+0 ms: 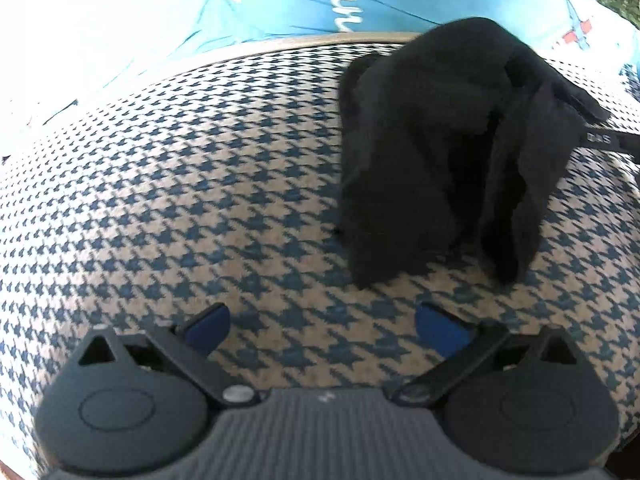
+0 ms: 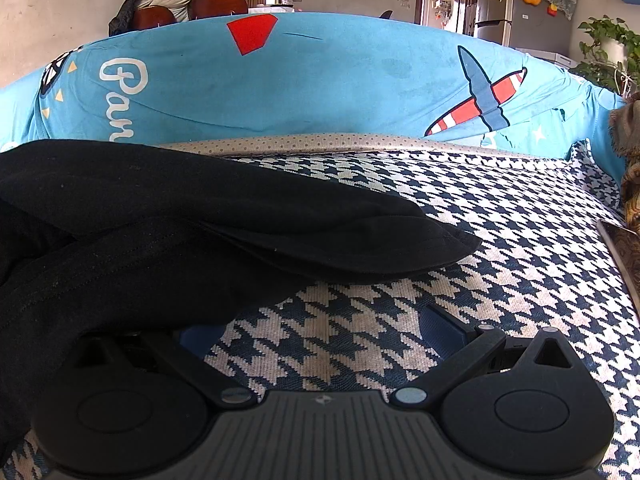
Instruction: Fold clothes
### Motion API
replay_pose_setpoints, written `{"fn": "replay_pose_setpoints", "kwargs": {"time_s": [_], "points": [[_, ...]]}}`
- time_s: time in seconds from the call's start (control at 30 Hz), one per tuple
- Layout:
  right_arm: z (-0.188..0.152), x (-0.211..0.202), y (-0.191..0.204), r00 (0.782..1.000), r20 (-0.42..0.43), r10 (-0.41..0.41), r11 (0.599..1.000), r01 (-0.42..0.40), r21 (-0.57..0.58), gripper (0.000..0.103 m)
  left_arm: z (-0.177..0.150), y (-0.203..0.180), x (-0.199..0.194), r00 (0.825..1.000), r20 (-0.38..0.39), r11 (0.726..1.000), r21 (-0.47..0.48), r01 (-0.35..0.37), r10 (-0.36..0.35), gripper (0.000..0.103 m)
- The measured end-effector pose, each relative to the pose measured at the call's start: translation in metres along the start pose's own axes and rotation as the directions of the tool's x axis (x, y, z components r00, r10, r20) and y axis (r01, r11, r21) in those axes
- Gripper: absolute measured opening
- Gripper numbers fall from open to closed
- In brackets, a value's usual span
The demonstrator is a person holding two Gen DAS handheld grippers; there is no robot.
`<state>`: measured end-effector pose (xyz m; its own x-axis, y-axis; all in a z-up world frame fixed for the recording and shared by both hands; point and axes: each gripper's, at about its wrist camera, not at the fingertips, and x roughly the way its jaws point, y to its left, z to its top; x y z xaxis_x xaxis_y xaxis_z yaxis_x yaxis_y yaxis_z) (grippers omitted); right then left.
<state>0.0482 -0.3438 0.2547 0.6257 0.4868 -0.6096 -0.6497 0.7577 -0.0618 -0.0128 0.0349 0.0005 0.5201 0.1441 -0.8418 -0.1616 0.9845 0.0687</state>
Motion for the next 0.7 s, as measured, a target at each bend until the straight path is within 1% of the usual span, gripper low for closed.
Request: {"fn": "replay_pose_setpoints", "kwargs": {"time_s": [0.07, 0.2, 0.3, 0.4, 0.57, 0.7], "points": [[0.000, 0.000, 0.000, 1.000, 0.000, 0.000, 1.000, 0.000, 0.000, 0.103, 0.000, 0.007, 0.000, 1.000, -0.002, 1.000, -0.017, -0.001, 0.001, 0.103], [0.000, 0.000, 0.000, 1.000, 0.000, 0.000, 1.000, 0.000, 0.000, 0.103, 0.000, 0.016, -0.007, 1.000, 0.030, 0.999, -0.036, -0.006, 0.008, 0.103], [0.000, 0.000, 0.000, 1.000, 0.000, 0.000, 1.000, 0.000, 0.000, 0.103, -0.003, 0.015, -0.012, 0.998, 0.059, 1.000, -0.009, -0.021, 0.021, 0.103], [0.000, 0.000, 0.000, 1.000, 0.000, 0.000, 1.000, 0.000, 0.000, 0.103, -0.010, 0.012, -0.015, 0.997, 0.070, 0.999, 0.025, -0.028, 0.026, 0.103], [0.000, 0.000, 0.000, 1.000, 0.000, 0.000, 1.000, 0.000, 0.000, 0.103, -0.019, 0.006, -0.019, 0.997, 0.071, 0.999, 0.034, 0.003, -0.005, 0.103], [0.000, 0.000, 0.000, 1.000, 0.000, 0.000, 1.000, 0.000, 0.000, 0.103, -0.027, 0.003, -0.023, 0.997, 0.082, 0.999, 0.042, -0.001, -0.003, 0.103]]}}
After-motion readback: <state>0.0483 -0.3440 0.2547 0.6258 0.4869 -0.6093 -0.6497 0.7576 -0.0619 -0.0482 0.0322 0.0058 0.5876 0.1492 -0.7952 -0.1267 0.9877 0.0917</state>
